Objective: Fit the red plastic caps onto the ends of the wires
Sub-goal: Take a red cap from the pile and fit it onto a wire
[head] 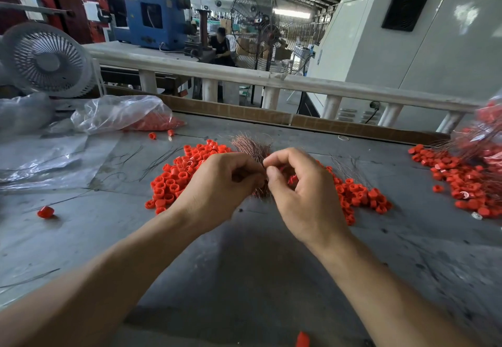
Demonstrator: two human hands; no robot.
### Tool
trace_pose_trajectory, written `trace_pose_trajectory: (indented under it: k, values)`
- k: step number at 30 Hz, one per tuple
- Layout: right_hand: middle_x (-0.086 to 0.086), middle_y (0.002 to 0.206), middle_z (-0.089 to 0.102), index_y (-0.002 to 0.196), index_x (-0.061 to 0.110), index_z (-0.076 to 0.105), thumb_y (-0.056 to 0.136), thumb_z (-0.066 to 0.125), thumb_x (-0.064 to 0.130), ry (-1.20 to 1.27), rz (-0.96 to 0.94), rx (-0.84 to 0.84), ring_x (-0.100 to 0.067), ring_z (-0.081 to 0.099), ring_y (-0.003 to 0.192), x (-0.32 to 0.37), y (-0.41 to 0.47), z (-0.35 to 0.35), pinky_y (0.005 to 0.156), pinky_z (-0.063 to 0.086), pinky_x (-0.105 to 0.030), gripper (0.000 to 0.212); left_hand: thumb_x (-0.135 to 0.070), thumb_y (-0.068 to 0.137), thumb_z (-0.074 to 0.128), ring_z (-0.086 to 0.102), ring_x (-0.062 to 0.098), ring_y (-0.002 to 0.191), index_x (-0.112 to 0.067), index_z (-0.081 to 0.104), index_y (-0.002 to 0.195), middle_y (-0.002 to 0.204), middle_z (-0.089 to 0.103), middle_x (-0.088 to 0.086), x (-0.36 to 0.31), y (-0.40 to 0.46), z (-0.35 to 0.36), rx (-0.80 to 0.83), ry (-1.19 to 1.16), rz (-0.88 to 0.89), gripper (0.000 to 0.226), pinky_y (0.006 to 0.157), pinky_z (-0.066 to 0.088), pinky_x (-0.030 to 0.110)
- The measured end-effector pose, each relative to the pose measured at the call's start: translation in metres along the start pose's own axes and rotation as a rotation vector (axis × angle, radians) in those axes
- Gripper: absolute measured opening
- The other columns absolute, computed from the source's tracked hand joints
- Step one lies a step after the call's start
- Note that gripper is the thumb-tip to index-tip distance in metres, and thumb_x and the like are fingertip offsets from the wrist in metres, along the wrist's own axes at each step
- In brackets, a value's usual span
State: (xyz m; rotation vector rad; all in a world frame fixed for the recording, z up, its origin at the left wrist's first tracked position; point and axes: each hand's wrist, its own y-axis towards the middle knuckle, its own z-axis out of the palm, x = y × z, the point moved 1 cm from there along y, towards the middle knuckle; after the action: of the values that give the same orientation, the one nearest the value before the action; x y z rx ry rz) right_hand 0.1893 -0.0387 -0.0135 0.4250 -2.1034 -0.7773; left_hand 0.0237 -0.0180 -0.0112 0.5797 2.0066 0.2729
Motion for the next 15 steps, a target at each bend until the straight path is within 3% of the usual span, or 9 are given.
trace_pose_trajectory:
  k: [3,8,12,15]
  values:
    - [0.015,0.097,0.071,0.109,0.023,0.067,0.094,0.059,0.004,0.122,0.082,0.064,-0.002,0.066,0.091,-0.0002,-0.0006,0.0027,0.076,0.048,-0.01,0.026,-0.015,0.095,0.07,0.069,0.037,0.069,-0.021,0.076,0.096,0.082,0.074,0.01,-0.0002,-0.0006,-0.0001,-0.026,-0.104,0.0,0.009,0.057,0.058,0.054]
    - [0.01,0.085,0.072,0.102,0.023,0.069,0.098,0.068,0.014,0.16,0.099,0.094,-0.005,0.066,0.077,-0.0042,-0.0021,0.0049,0.069,0.054,-0.025,0.01,-0.011,0.096,0.068,0.063,0.013,0.065,-0.017,0.077,0.091,0.076,0.074,0.003,0.0013,0.0009,-0.0011,-0.049,-0.294,-0.048,0.012,0.058,0.054,0.024]
    - [0.014,0.074,0.067,0.089,0.024,0.068,0.095,0.072,0.017,0.114,0.098,0.061,-0.001,0.058,0.063,-0.0069,-0.0021,0.0039,0.058,0.045,-0.016,0.01,-0.01,0.095,0.069,0.06,0.014,0.063,-0.018,0.077,0.089,0.073,0.071,0.004,0.0013,0.0018,-0.0026,-0.068,-0.275,-0.031,0.013,0.057,0.052,0.028]
    - [0.014,0.071,0.066,0.086,0.024,0.068,0.095,0.073,0.018,0.053,0.079,0.045,-0.003,0.058,0.062,-0.0057,-0.0019,0.0024,0.057,0.042,-0.014,0.012,-0.01,0.093,0.072,0.059,0.007,0.06,-0.023,0.076,0.089,0.07,0.07,-0.004,-0.0006,0.0007,-0.0033,-0.089,-0.179,0.013,0.014,0.054,0.05,0.022]
